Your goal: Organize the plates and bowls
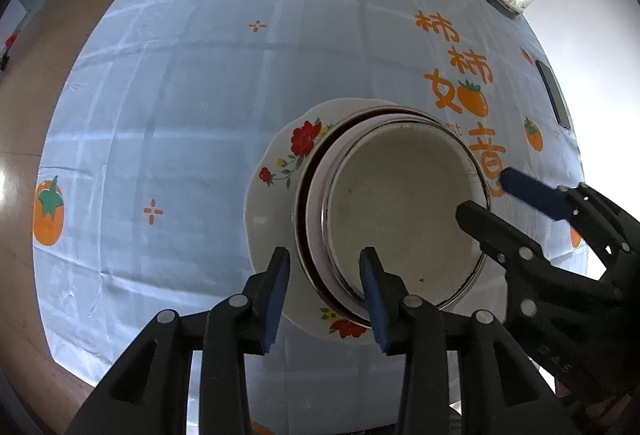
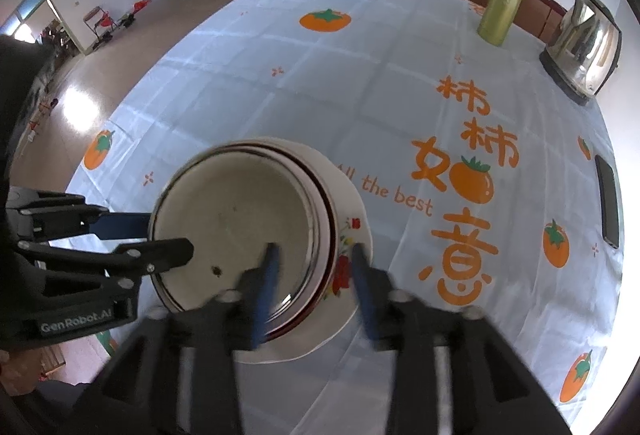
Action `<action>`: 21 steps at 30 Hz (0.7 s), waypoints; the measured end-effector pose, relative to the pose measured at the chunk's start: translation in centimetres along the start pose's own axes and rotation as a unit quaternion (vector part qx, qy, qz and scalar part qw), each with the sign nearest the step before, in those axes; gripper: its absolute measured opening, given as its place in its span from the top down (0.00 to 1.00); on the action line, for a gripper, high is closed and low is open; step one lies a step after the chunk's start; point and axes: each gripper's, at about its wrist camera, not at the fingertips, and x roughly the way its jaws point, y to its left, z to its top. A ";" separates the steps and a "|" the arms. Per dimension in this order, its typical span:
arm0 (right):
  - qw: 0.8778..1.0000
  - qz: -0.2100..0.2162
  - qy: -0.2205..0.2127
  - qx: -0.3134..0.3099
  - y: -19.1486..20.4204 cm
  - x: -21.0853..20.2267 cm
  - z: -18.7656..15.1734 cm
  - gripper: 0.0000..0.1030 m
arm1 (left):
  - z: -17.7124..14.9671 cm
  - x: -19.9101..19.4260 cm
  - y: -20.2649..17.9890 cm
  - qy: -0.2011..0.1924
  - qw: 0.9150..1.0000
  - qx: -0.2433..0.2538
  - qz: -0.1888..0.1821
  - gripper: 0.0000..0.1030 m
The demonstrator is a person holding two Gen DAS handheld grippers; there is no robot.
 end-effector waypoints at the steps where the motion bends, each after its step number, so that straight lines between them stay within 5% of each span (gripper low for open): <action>1: 1.000 0.000 -0.007 0.001 0.0 -0.3 0.0 0.50 | 0.0 -0.3 0.1 -0.005 1.000 -0.002 0.003 0.62; 8: 0.998 -0.015 -0.058 0.012 -0.4 -3.9 0.6 0.44 | 0.0 -4.2 -1.3 -0.074 0.997 0.028 0.021 0.62; 16: 0.983 -0.057 -0.173 0.018 0.1 -10.5 0.6 0.28 | -0.3 -8.6 -2.8 -0.155 0.986 0.053 0.036 0.61; 21: 0.979 -0.066 -0.192 0.017 0.4 -12.1 0.2 0.23 | -0.9 -10.1 -3.4 -0.188 0.979 0.059 0.044 0.51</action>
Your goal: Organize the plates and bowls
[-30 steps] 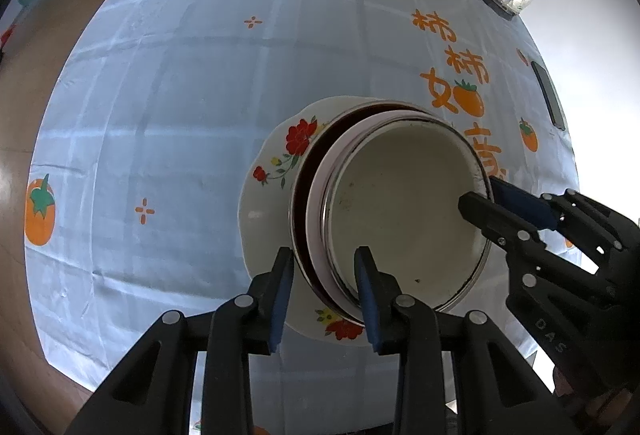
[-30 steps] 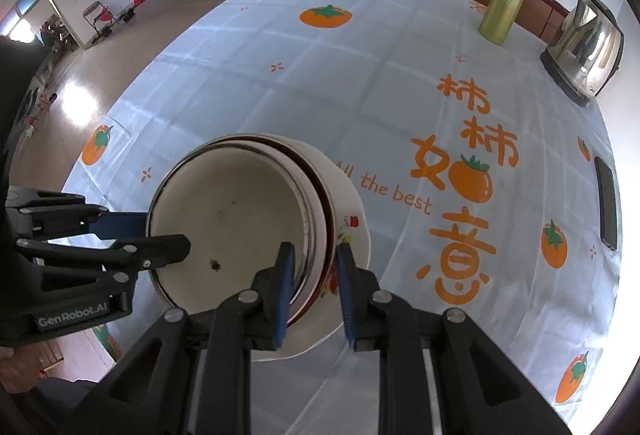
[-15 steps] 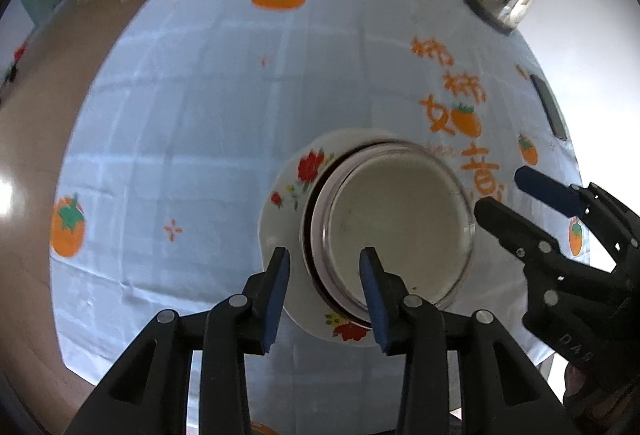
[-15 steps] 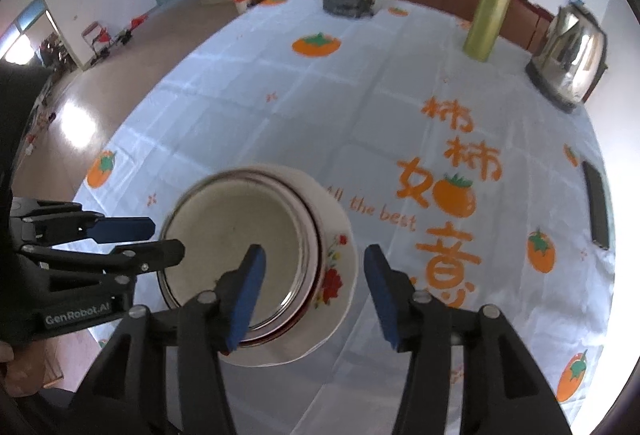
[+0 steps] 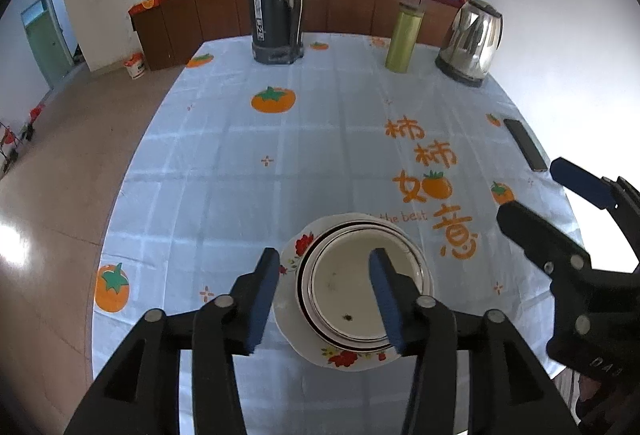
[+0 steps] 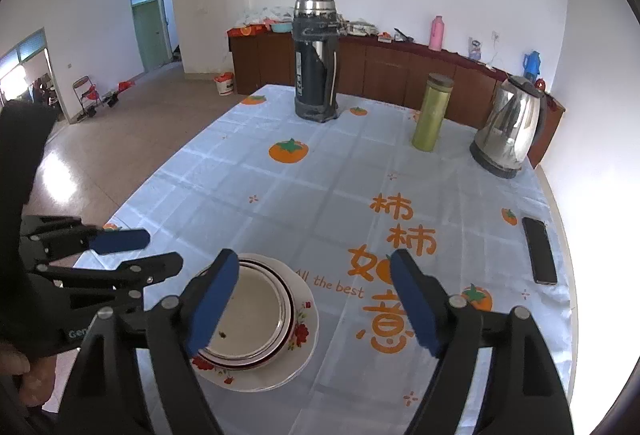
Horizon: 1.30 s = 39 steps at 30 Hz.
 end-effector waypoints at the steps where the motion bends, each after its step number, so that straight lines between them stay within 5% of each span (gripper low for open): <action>1: 1.000 0.000 -0.001 -0.001 0.1 -0.2 0.0 0.23 | -0.1 -0.1 -0.2 -0.002 1.000 0.002 0.000 0.51; 39: 0.999 -0.004 -0.040 0.003 0.0 -4.2 -0.9 0.20 | -1.2 -3.3 -1.4 -0.034 0.999 0.012 0.002 0.51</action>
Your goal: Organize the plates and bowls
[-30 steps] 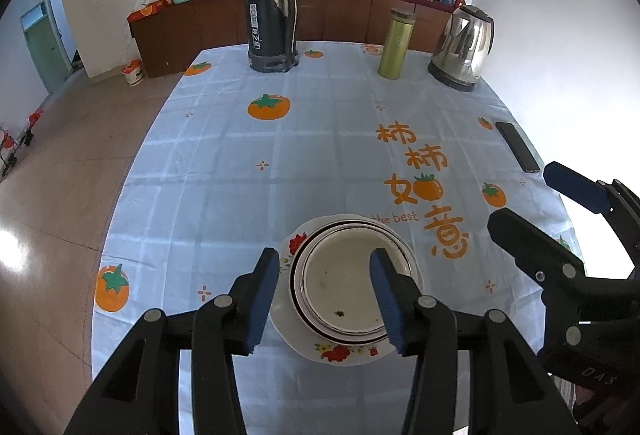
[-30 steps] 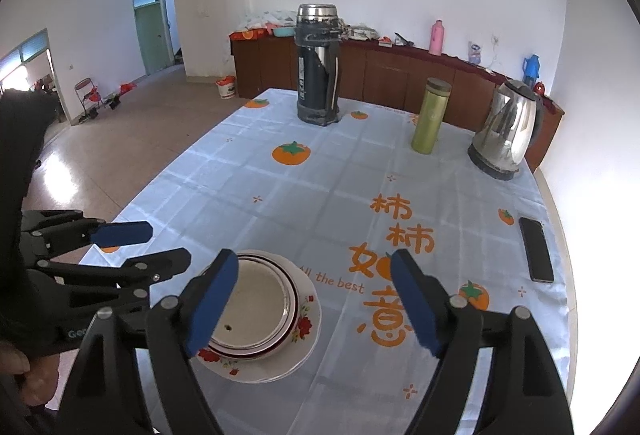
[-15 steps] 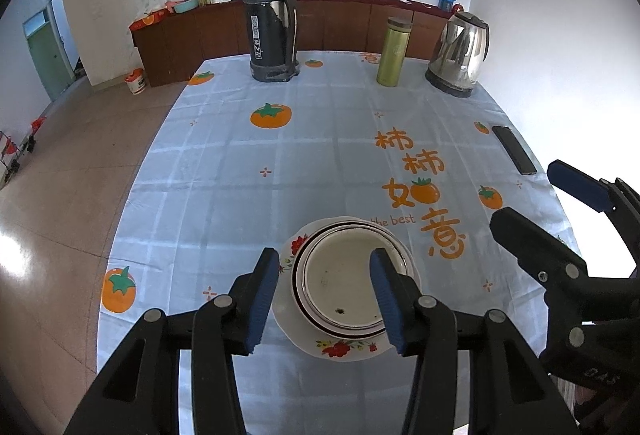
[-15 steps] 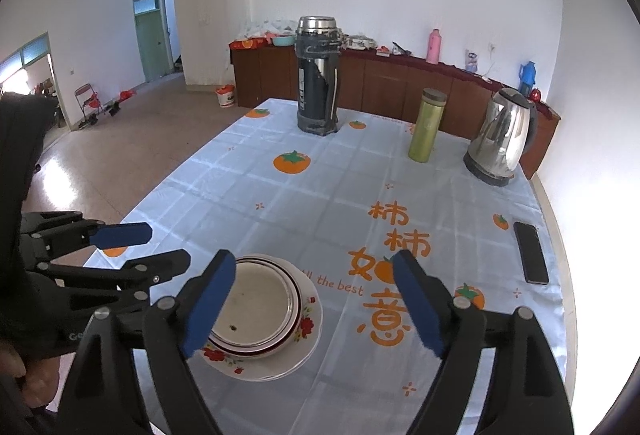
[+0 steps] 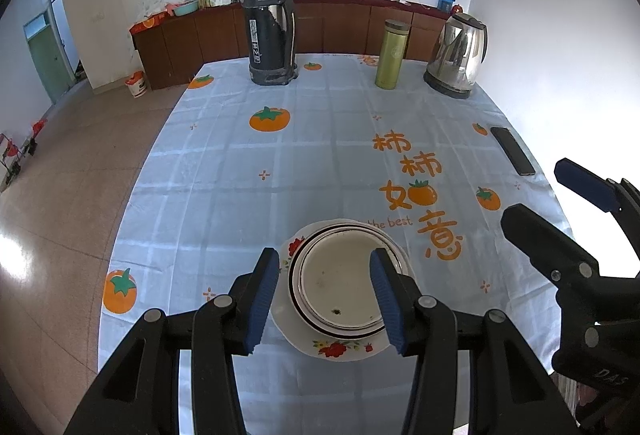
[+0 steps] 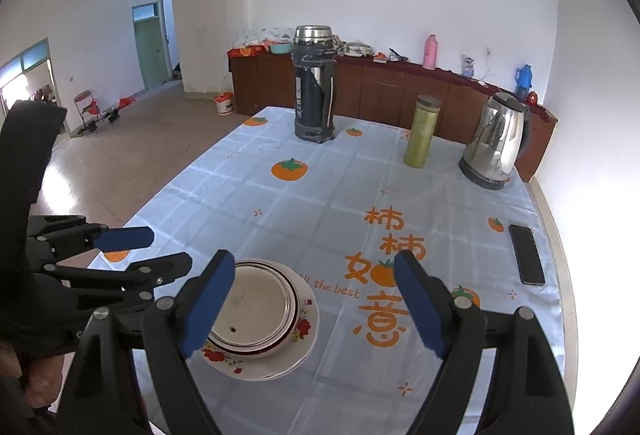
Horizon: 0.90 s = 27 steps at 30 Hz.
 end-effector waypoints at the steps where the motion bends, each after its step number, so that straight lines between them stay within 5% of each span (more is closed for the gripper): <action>1: 1.000 0.000 -0.001 0.001 -0.1 -0.1 0.0 0.20 | 0.0 -0.1 0.0 -0.001 1.000 0.000 -0.001 0.51; 17: 1.000 -0.006 -0.010 0.005 -0.9 -0.7 0.1 0.18 | 0.9 -0.4 -1.0 -0.009 1.000 0.006 -0.002 0.51; 27: 1.000 -0.007 -0.026 0.009 -1.5 -1.2 0.4 0.17 | 1.6 -1.8 -1.6 -0.058 0.998 0.022 0.002 0.44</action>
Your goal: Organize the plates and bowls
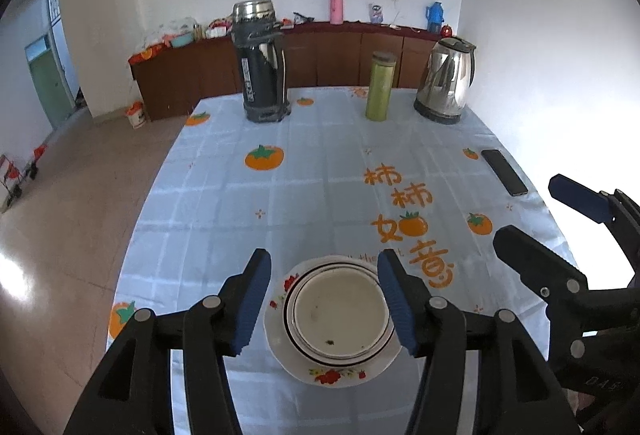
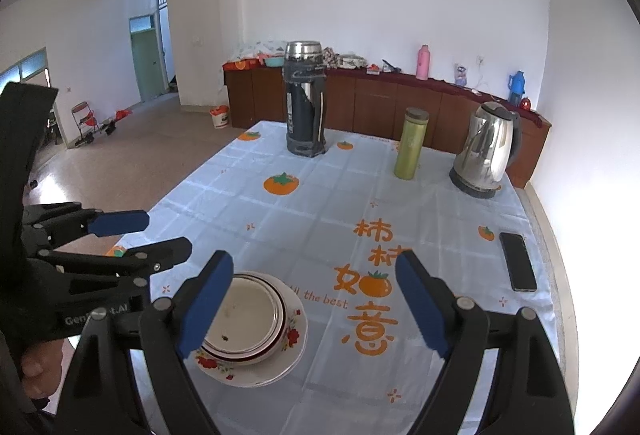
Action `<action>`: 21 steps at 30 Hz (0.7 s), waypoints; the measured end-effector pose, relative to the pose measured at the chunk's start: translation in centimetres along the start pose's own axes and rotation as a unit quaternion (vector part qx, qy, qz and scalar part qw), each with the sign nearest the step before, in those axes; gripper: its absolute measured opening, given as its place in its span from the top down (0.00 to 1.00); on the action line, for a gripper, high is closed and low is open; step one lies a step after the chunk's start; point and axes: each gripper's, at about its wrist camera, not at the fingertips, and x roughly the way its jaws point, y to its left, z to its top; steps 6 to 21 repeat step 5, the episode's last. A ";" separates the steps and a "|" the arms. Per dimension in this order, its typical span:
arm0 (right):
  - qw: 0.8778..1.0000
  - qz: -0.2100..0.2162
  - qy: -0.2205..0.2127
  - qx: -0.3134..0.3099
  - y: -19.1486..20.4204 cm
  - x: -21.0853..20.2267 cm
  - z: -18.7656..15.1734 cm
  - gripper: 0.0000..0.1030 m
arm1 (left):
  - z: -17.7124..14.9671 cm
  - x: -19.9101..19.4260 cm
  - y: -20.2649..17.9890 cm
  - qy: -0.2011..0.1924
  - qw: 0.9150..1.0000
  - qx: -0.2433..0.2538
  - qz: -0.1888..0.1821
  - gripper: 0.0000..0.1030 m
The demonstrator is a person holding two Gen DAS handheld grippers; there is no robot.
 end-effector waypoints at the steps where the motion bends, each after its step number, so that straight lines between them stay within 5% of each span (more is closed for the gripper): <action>1: 1.000 -0.001 -0.001 0.000 -0.1 0.0 0.0 0.16 | 0.0 0.0 -0.1 -0.001 1.000 0.001 -0.001 0.44; 21: 1.000 -0.005 0.000 0.001 -0.3 0.1 0.0 0.15 | 0.2 0.2 0.0 0.004 1.000 -0.004 -0.003 0.43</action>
